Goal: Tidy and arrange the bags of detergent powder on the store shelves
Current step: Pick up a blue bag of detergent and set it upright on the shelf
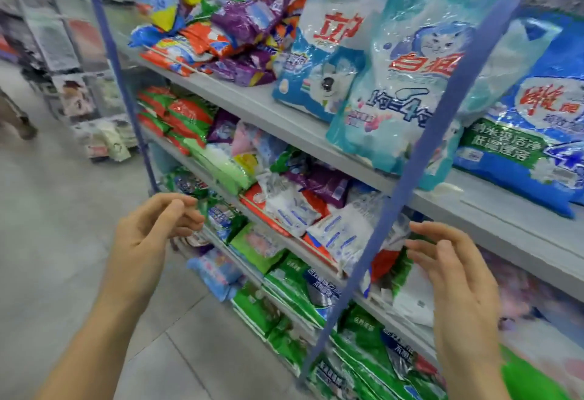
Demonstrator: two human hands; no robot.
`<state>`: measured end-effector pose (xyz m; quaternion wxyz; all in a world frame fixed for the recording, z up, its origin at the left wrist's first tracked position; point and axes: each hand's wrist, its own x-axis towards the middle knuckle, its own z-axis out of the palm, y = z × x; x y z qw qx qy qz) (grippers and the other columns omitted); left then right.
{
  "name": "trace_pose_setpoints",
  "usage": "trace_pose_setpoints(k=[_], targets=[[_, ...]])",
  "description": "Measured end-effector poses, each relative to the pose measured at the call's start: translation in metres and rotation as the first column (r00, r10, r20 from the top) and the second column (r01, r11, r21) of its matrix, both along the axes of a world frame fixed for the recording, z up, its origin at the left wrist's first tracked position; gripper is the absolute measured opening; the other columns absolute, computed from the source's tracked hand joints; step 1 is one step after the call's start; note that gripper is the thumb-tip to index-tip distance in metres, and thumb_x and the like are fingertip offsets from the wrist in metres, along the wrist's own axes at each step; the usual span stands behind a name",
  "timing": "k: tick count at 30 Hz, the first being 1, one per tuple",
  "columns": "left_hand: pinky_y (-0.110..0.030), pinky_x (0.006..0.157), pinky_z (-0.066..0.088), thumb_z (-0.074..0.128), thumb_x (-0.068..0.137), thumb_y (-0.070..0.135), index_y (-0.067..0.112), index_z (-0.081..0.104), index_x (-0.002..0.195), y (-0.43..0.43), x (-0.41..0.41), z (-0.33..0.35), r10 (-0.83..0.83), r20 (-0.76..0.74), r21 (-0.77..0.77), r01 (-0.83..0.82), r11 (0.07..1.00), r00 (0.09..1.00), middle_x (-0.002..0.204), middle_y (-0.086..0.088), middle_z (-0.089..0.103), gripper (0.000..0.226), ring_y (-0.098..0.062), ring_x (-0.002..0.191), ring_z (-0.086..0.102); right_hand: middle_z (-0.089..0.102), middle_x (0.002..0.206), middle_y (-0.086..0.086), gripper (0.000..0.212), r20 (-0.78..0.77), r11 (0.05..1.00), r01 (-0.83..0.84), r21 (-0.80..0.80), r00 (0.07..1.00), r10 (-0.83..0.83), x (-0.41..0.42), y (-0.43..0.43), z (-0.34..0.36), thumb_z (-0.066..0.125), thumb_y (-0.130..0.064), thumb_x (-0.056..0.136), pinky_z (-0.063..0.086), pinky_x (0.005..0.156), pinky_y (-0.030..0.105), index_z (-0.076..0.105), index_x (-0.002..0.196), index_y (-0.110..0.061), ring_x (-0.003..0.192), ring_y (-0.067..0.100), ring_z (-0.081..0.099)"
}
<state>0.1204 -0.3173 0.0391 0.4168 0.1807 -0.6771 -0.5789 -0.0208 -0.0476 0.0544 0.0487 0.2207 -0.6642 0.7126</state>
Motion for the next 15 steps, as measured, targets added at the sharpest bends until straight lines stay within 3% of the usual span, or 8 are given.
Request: trace_pose_setpoints(k=[4, 8, 11, 15], targets=[[-0.022, 0.068, 0.054, 0.053, 0.077, 0.048, 0.034, 0.072, 0.079, -0.051, 0.046, -0.016, 0.142, 0.040, 0.059, -0.144, 0.988, 0.989, 0.076, -0.003, 0.071, 0.024, -0.017, 0.072, 0.067, 0.068, 0.095, -0.001, 0.029, 0.049, 0.992, -0.117, 0.053, 0.992, 0.115, 0.006, -0.068, -0.011, 0.047, -0.048, 0.081, 0.052, 0.084, 0.031, 0.068, 0.088, -0.030, 0.087, 0.020, 0.064], [-0.021, 0.067, 0.053, 0.048, 0.094, 0.022, 0.030, 0.072, 0.077, -0.119, 0.075, -0.028, 0.252, 0.048, 0.070, -0.255, 0.965, 0.967, 0.073, 0.000, 0.071, 0.031, -0.013, 0.069, 0.066, 0.068, 0.095, -0.001, 0.035, 0.057, 0.981, -0.186, 0.052, 0.981, 0.183, 0.012, -0.151, -0.017, 0.049, -0.056, 0.077, 0.053, 0.082, 0.033, 0.067, 0.089, -0.029, 0.085, 0.019, 0.064], [-0.022, 0.067, 0.053, 0.048, 0.087, 0.030, 0.032, 0.073, 0.076, -0.177, 0.087, -0.027, 0.279, 0.081, 0.061, -0.284, 0.957, 0.957, 0.073, 0.000, 0.071, 0.027, -0.014, 0.070, 0.066, 0.068, 0.096, -0.002, 0.037, 0.044, 0.979, -0.201, 0.006, 0.979, 0.201, 0.014, -0.215, -0.021, 0.051, -0.060, 0.076, 0.053, 0.080, 0.031, 0.067, 0.090, -0.029, 0.085, 0.020, 0.064], [-0.021, 0.067, 0.053, 0.047, 0.084, 0.031, 0.034, 0.072, 0.075, -0.251, 0.091, -0.018, 0.272, 0.100, 0.039, -0.277, 0.960, 0.957, 0.073, -0.001, 0.071, 0.027, -0.014, 0.070, 0.067, 0.068, 0.096, 0.000, 0.030, 0.046, 0.983, -0.182, -0.037, 0.982, 0.183, 0.013, -0.293, -0.017, 0.048, -0.051, 0.079, 0.054, 0.077, 0.026, 0.067, 0.089, -0.030, 0.083, 0.019, 0.064]])
